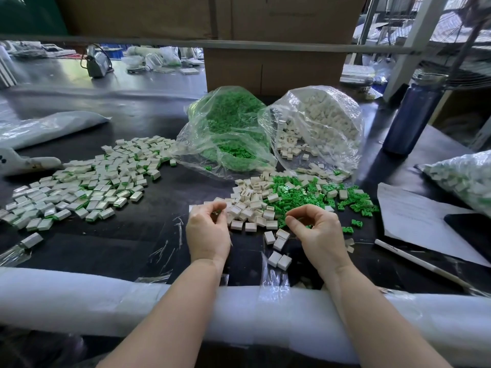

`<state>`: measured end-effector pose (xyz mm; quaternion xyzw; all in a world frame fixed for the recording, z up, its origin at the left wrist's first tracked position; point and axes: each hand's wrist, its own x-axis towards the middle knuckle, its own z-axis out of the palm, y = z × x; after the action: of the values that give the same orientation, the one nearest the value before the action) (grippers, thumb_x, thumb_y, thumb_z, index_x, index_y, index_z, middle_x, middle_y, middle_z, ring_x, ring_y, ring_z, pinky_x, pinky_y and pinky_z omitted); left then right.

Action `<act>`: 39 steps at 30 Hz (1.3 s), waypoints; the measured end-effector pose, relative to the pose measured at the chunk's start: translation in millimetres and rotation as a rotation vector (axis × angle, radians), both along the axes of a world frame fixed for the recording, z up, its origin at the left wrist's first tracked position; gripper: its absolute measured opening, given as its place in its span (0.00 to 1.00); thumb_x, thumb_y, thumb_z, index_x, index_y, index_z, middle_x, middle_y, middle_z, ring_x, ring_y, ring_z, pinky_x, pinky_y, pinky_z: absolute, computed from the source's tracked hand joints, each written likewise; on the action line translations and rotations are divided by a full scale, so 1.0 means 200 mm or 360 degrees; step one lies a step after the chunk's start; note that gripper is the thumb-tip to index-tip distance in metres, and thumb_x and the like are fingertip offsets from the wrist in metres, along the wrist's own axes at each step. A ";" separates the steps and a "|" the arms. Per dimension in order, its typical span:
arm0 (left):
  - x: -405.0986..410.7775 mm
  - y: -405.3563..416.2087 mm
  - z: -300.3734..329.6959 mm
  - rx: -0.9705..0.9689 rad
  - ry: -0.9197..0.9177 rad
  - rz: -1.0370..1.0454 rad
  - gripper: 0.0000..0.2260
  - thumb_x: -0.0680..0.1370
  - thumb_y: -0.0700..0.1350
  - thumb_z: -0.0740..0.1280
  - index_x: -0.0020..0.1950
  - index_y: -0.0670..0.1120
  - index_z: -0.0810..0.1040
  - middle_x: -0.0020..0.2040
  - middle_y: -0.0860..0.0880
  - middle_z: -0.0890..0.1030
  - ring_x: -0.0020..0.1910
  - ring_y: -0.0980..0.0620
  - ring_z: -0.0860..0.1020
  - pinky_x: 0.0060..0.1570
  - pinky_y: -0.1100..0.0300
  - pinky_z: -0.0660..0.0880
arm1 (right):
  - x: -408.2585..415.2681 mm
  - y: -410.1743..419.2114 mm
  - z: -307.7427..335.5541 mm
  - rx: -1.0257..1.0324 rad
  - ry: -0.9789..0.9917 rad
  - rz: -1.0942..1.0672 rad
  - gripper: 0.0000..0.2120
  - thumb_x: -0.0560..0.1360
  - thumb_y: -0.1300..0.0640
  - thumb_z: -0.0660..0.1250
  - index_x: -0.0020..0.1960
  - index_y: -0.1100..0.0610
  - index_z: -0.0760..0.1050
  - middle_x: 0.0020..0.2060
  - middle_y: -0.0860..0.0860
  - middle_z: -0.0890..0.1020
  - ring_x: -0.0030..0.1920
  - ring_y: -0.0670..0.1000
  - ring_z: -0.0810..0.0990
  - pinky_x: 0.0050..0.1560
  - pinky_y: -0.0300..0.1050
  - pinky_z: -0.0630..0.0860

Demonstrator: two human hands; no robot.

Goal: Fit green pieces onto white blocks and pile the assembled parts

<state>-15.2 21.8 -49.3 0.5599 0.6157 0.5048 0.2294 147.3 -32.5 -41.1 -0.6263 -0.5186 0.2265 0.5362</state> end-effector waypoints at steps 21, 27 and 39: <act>0.07 -0.11 0.05 0.0020 0.0554 -0.1318 0.11 0.64 0.50 0.78 0.41 0.48 0.84 0.44 0.51 0.76 0.49 0.53 0.72 0.54 0.59 0.69 | 0.03 0.03 -0.05 -0.0461 -0.0819 -0.0450 0.06 0.72 0.54 0.70 0.49 0.52 0.80 0.53 0.51 0.75 0.60 0.53 0.69 0.57 0.47 0.61; 0.08 -0.10 0.03 0.0069 0.0679 -0.1367 0.10 0.67 0.49 0.76 0.47 0.50 0.84 0.43 0.56 0.72 0.49 0.55 0.71 0.54 0.64 0.66 | 0.03 0.03 -0.04 -0.0583 -0.0933 -0.0462 0.09 0.72 0.49 0.70 0.51 0.49 0.79 0.53 0.49 0.74 0.61 0.52 0.68 0.57 0.48 0.60; 0.08 -0.09 0.01 -0.0018 0.0536 -0.1208 0.12 0.69 0.43 0.75 0.41 0.50 0.72 0.37 0.59 0.72 0.35 0.63 0.70 0.40 0.74 0.66 | 0.01 0.02 -0.03 -0.0082 -0.0562 -0.0166 0.02 0.74 0.61 0.69 0.45 0.59 0.80 0.39 0.50 0.81 0.46 0.54 0.78 0.49 0.47 0.73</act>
<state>1.2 4.7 -48.1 0.8206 0.3973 0.2824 0.2983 148.5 -28.1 -47.3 -0.6959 -0.5655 0.0982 0.4316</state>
